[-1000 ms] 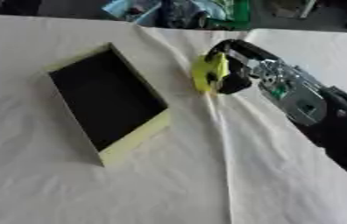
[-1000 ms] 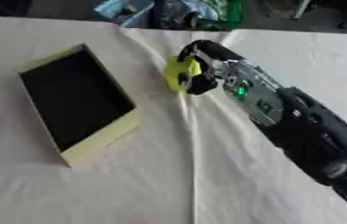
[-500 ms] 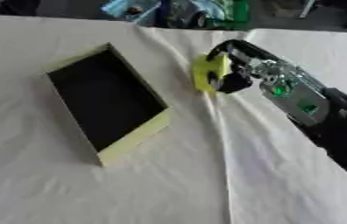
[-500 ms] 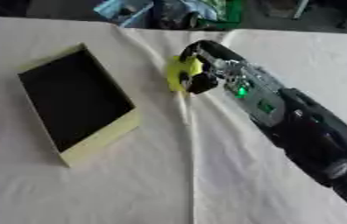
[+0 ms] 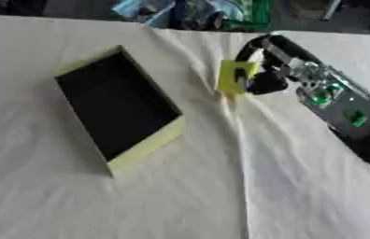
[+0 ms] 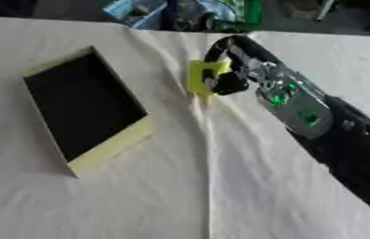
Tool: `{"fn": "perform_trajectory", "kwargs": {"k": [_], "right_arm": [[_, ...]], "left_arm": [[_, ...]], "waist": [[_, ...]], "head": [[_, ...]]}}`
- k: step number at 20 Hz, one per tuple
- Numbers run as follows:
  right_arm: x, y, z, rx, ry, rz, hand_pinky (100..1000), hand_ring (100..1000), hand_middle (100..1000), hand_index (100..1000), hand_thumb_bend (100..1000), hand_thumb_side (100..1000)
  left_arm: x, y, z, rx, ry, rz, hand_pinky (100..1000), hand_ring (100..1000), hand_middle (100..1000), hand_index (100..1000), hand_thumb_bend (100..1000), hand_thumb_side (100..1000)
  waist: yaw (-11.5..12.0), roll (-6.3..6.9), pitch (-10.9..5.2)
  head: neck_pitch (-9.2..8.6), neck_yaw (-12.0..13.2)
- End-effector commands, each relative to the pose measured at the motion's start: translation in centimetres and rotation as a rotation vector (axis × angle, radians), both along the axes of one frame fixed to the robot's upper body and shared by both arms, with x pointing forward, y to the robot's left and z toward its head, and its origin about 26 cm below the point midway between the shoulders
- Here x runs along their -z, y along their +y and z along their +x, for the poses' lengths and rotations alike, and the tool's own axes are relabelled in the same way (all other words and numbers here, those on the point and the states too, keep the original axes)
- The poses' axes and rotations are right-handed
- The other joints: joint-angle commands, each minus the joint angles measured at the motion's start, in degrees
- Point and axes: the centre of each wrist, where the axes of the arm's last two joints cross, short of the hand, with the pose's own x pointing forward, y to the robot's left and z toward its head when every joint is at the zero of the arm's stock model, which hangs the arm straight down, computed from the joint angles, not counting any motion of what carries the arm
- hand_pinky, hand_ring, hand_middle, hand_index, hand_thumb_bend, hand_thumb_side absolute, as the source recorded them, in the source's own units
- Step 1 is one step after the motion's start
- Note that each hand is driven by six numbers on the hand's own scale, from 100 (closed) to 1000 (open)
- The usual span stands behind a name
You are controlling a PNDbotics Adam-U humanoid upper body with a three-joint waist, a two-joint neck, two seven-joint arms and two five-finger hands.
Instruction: Pick up objects on the table and place them in the box.
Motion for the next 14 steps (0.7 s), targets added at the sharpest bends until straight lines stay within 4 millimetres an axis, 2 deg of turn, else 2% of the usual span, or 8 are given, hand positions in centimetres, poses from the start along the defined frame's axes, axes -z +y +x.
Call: {"fn": "perform_trajectory", "kwargs": {"k": [1, 14], "right_arm": [[-2.7, -0.9, -1.3, 0.011, -0.072, 0.022, 218, 104, 100, 235, 100, 100], [-5.4, -0.9, -3.6, -0.002, -0.158, 0.098, 194, 100, 100, 230, 100, 100]], "left_arm": [[-0.9, 0.1, -0.4, -0.007, -0.025, 0.023, 602, 719, 697, 795, 100, 469], [-0.8, 0.3, -0.5, -0.014, -0.031, 0.017, 603, 720, 698, 795, 100, 478]], "waist": [[-0.01, 0.29, -1.14], [-0.07, 0.81, -1.78]], "head": [[0.2, 0.28], [0.49, 0.4]]}}
